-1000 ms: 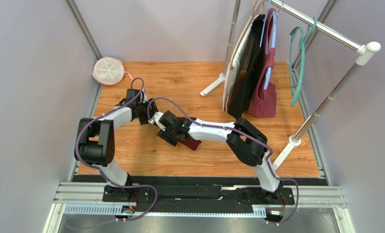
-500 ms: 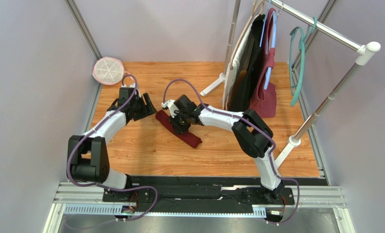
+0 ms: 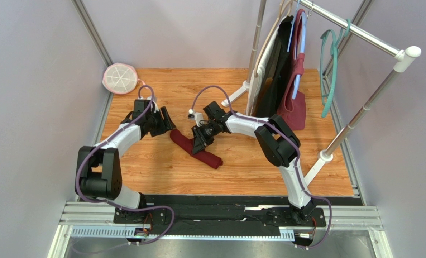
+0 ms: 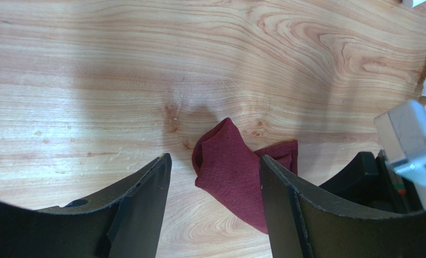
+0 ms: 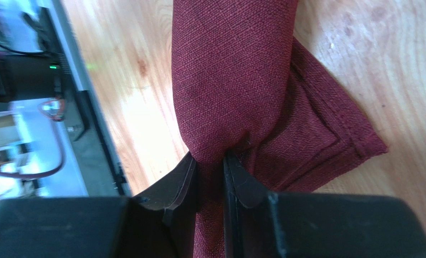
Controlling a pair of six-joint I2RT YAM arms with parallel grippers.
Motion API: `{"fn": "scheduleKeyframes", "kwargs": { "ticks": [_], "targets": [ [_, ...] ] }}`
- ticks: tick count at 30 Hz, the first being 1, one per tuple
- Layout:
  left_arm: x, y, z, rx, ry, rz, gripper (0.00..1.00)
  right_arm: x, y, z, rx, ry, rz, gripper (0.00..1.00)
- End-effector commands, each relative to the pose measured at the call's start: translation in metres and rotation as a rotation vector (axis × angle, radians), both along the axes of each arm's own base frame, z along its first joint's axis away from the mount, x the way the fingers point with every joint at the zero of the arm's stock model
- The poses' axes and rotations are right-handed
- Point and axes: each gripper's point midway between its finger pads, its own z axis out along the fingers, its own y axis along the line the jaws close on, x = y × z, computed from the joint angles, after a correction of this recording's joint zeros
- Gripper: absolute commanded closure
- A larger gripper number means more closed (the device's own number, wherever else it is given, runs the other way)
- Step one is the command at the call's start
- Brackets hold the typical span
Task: Fold the napkin, place the utensils inside, and roll it up
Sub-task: Roll the napkin with the utensil
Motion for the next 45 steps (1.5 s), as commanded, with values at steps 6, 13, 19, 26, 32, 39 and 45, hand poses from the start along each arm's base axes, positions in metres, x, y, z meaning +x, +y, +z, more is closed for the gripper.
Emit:
{"fn": "scheduleKeyframes", "kwargs": {
  "ticks": [6,13,19,26,32,39,45],
  "targets": [
    [0.008,-0.013,-0.014,-0.068,0.003,-0.04,0.46,0.0,-0.006,-0.018,0.05,0.185,-0.022,0.78],
    [0.01,-0.022,-0.02,-0.111,0.018,-0.06,0.74,0.006,-0.007,-0.017,0.055,0.187,-0.033,0.71],
    [0.01,-0.018,-0.025,-0.086,0.055,-0.047,1.0,0.014,-0.01,0.021,0.047,0.093,-0.067,0.47],
    [0.011,-0.018,-0.028,-0.086,0.078,-0.042,1.0,0.032,-0.013,0.064,-0.024,-0.158,-0.132,0.36],
    [0.012,-0.016,-0.028,-0.072,0.085,-0.036,1.0,0.026,-0.003,0.061,-0.162,-0.454,-0.149,0.36],
    [0.014,-0.015,-0.025,-0.065,0.083,-0.035,1.0,0.011,0.011,0.064,-0.285,-0.846,-0.14,0.37],
    [0.014,-0.015,-0.025,-0.064,0.086,-0.036,1.0,0.004,0.019,0.056,-0.333,-0.964,-0.104,0.39]
  ]
}}
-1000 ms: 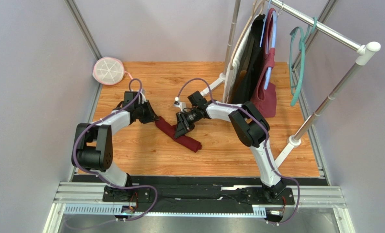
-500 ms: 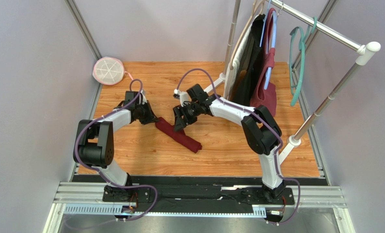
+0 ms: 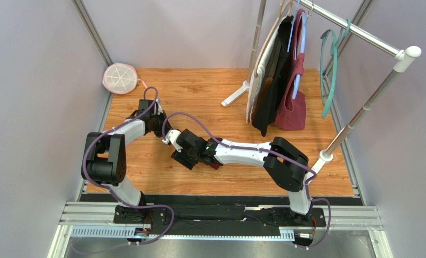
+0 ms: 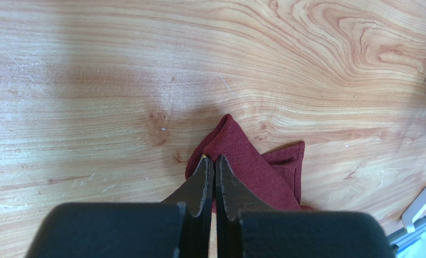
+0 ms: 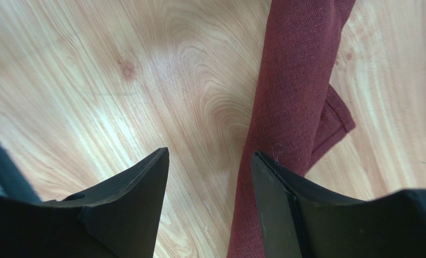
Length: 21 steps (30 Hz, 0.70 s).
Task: Fold the napkin, place the utensils inside, and roll it up
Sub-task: Roll the napkin with the utensil
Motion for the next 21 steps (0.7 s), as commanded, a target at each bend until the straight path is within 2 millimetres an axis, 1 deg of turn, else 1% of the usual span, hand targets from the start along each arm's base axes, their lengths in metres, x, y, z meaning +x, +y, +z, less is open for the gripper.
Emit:
{"fn": "scheduleKeyframes", "kwargs": {
  "ticks": [1,3,4,12,15,18,19,20,21],
  "targets": [
    [0.012,0.001,0.009,0.013,-0.032,0.0,1.0,0.038,-0.003,0.024,-0.012,-0.21,-0.065,0.39],
    [0.011,0.002,0.008,0.014,-0.03,-0.001,1.0,0.041,-0.004,0.016,-0.039,-0.221,-0.071,0.39],
    [0.011,0.002,0.009,0.014,-0.033,-0.001,1.0,0.043,-0.005,0.015,-0.047,-0.234,-0.072,0.39],
    [0.012,0.001,0.01,0.012,-0.032,-0.006,1.0,0.042,-0.006,-0.007,-0.095,-0.225,-0.044,0.39],
    [0.012,0.001,0.01,0.015,-0.033,-0.005,1.0,0.04,-0.007,-0.016,-0.111,-0.211,-0.039,0.44],
    [0.014,-0.001,0.013,0.007,-0.046,-0.016,1.0,0.042,-0.01,-0.023,-0.126,-0.195,-0.048,0.48],
    [0.014,-0.002,0.014,0.001,-0.051,-0.021,1.0,0.04,-0.011,-0.029,-0.131,-0.168,-0.039,0.49],
    [0.015,-0.003,0.017,-0.004,-0.06,-0.024,0.98,0.045,-0.013,-0.031,-0.124,-0.15,-0.05,0.5],
    [0.014,-0.003,0.018,-0.005,-0.063,-0.025,0.92,0.046,-0.014,-0.031,-0.11,-0.121,-0.06,0.55]
  ]
}}
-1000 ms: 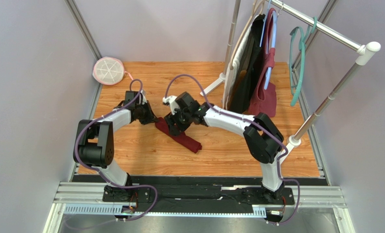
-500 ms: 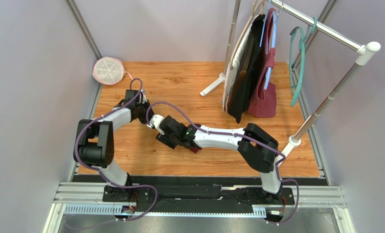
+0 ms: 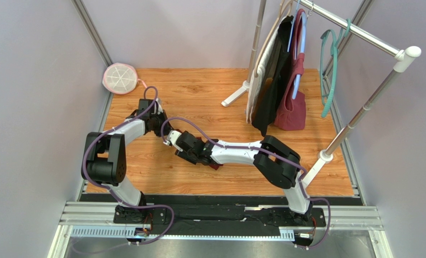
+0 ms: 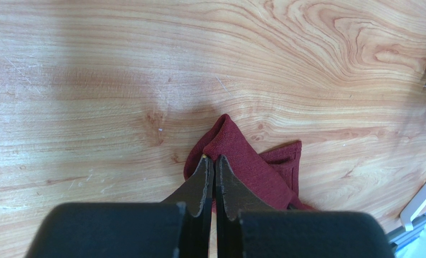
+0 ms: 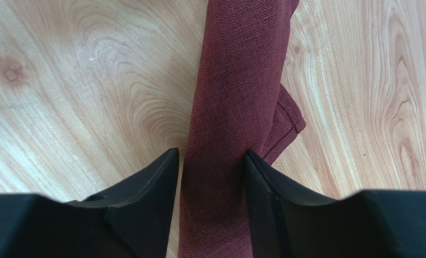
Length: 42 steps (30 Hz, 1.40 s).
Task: Fold the napkin, place the utensils inside, and roll it up
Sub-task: Roll the napkin with the utensil
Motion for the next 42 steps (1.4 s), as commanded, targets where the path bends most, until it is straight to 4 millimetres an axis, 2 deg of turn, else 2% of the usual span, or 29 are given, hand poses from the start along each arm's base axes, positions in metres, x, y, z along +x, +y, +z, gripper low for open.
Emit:
{"fn": "scheduleKeyframes", "kwargs": {
  "ticks": [1,2,3,4,6,7,8,11,15,16,25,33,34,37,39,40,42],
  "targets": [
    [0.014,-0.002,0.018,-0.003,-0.069,-0.021,0.87,0.004,0.004,-0.01,0.046,0.112,0.002,0.57],
    [0.014,-0.002,0.022,-0.003,-0.079,-0.021,0.8,0.009,-0.002,-0.011,0.061,0.157,-0.011,0.6],
    [0.014,-0.002,0.025,-0.004,-0.088,-0.019,0.62,0.008,-0.001,-0.012,0.088,0.208,-0.018,0.65],
    [0.014,-0.001,0.027,-0.002,-0.093,-0.012,0.52,-0.004,0.004,-0.014,0.132,0.31,0.026,0.67],
    [0.014,0.004,0.035,0.021,-0.112,0.013,0.36,-0.001,-0.002,-0.012,0.193,0.406,0.019,0.73],
    [0.015,0.008,0.038,0.034,-0.118,0.029,0.33,-0.01,0.002,-0.01,0.238,0.496,0.036,0.74],
    [0.014,0.012,0.044,0.046,-0.133,0.047,0.31,-0.005,-0.004,-0.011,0.26,0.537,0.021,0.76],
    [0.011,0.022,0.054,0.074,-0.167,0.087,0.29,-0.012,-0.004,-0.007,0.33,0.675,0.031,0.77],
    [0.009,0.022,0.062,0.065,-0.216,0.093,0.29,-0.014,-0.003,-0.009,0.402,0.813,0.035,0.78],
    [0.005,0.022,0.058,0.067,-0.213,0.086,0.28,-0.013,-0.003,-0.006,0.431,0.846,0.04,0.78],
    [0.003,0.004,0.036,-0.016,-0.18,0.015,0.36,-0.006,0.0,-0.017,0.502,1.009,0.025,0.79],
    [-0.002,0.001,0.017,-0.028,-0.106,0.006,0.51,0.008,-0.003,-0.022,0.535,1.032,-0.022,0.79],
    [-0.001,-0.001,0.015,-0.035,-0.108,0.003,0.58,0.009,-0.004,-0.022,0.534,1.032,-0.026,0.79],
    [-0.002,-0.005,0.014,-0.061,-0.107,-0.001,0.68,0.012,-0.005,-0.022,0.536,1.032,-0.036,0.77],
    [-0.003,-0.006,0.012,-0.069,-0.102,-0.003,0.74,0.012,-0.004,-0.02,0.538,1.03,-0.036,0.71],
    [-0.002,-0.007,0.011,-0.071,-0.1,-0.005,0.83,0.014,-0.004,-0.017,0.541,1.024,-0.034,0.68],
    [-0.002,-0.007,0.008,-0.07,-0.085,-0.004,0.91,0.016,-0.005,-0.013,0.533,1.007,-0.042,0.55]
  ]
}}
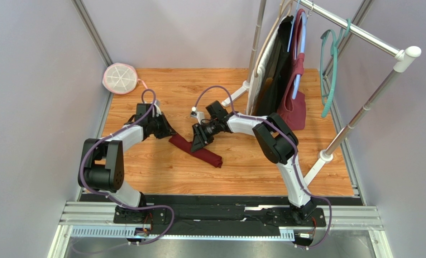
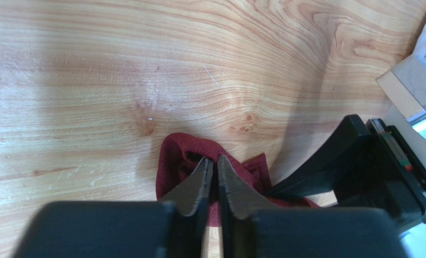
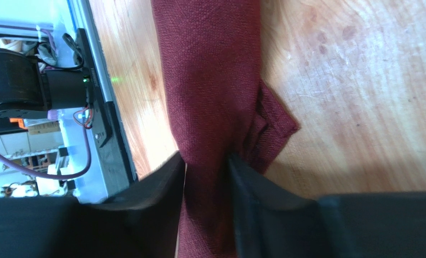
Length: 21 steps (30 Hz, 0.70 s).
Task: Fold the napkin, place the utensils inside, and roll it up
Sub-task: Roll the napkin with the utensil
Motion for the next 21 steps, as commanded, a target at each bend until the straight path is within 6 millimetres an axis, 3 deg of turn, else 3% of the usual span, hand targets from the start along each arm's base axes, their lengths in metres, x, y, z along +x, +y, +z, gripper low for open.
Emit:
{"fn": "scheduleKeyframes", "kwargs": {
  "ticks": [1,5,9,10,12,14,15,17,21],
  "targets": [
    [0.005,-0.003,-0.001,-0.021,-0.007,-0.012,0.99,0.008,-0.004,-0.004,-0.056,-0.014,-0.032,0.51],
    [0.008,-0.001,-0.002,-0.005,0.003,-0.008,1.0,0.019,-0.008,0.018,-0.085,-0.092,-0.064,0.34],
    [0.011,-0.001,-0.002,0.0,0.018,-0.009,1.0,0.032,-0.015,0.04,-0.132,-0.224,-0.12,0.3],
    [0.011,-0.001,-0.002,0.001,0.019,-0.01,1.0,0.034,-0.016,0.055,-0.127,-0.275,-0.135,0.3],
    [0.013,-0.001,-0.002,0.002,0.021,-0.009,1.0,0.035,-0.022,0.056,-0.186,-0.373,-0.152,0.29],
    [0.014,0.0,-0.002,0.009,0.022,-0.009,1.0,0.037,-0.022,0.076,-0.187,-0.488,-0.173,0.29],
    [0.015,0.0,-0.002,0.012,0.025,-0.011,1.0,0.03,-0.026,0.065,-0.244,-0.559,-0.161,0.29],
    [0.015,0.001,-0.003,0.018,0.031,-0.01,1.0,0.024,-0.023,0.077,-0.248,-0.667,-0.16,0.29],
    [0.018,0.002,-0.003,0.024,0.034,-0.011,1.0,0.006,-0.016,0.071,-0.326,-0.86,-0.115,0.29]
  ]
}}
